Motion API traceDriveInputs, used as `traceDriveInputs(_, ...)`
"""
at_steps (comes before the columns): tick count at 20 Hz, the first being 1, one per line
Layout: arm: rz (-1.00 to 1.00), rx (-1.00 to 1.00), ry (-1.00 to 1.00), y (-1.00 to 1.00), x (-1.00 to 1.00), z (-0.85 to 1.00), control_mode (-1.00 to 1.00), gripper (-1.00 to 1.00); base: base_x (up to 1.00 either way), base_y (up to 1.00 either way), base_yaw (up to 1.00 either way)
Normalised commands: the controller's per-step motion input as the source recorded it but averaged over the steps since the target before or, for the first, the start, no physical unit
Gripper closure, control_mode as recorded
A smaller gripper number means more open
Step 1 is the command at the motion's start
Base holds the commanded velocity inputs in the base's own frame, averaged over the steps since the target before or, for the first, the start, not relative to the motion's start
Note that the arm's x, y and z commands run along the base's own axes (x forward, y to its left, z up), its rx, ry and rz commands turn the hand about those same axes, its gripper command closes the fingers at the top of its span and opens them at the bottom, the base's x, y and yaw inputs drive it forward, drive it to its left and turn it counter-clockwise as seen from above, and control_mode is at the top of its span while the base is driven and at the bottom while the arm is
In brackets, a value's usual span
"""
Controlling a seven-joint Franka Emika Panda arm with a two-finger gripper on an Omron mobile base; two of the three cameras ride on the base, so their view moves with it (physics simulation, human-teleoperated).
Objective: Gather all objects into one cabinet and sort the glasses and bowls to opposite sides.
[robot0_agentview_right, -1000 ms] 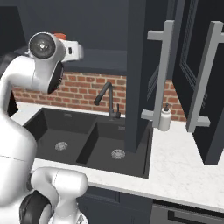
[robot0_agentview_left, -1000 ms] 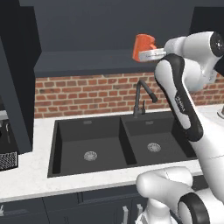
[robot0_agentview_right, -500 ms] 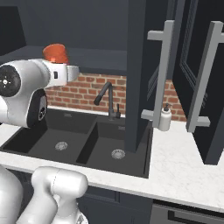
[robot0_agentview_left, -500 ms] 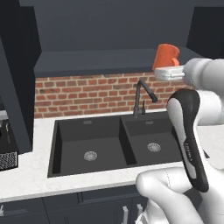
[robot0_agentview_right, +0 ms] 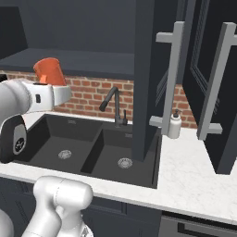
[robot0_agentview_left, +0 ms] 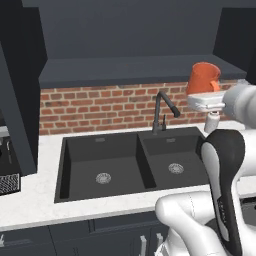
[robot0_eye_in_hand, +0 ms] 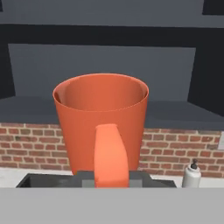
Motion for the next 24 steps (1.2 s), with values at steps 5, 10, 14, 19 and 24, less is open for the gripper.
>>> traceDriveInputs(5, 0.0, -0.08, 0.18, 0.01, -0.22, -0.12, -1.0, 1.0, 0.0, 0.0, 0.0)
traceDriveInputs(10, 0.0, -0.06, 0.22, 0.0, -0.13, -0.12, -1.0, 1.0, 0.0, 0.0, 0.0)
traceDriveInputs(14, 0.0, -0.02, 0.03, 0.0, -0.09, -0.09, -1.0, 1.0, 0.0, 0.0, 0.0)
traceDriveInputs(19, 0.0, 0.0, 0.0, 0.0, -0.15, -0.14, -1.0, 1.0, 0.0, 0.0, 0.0)
traceDriveInputs(24, 0.0, 0.0, 0.0, 0.0, -0.16, -0.08, -1.0, 1.0, 0.0, 0.0, 0.0)
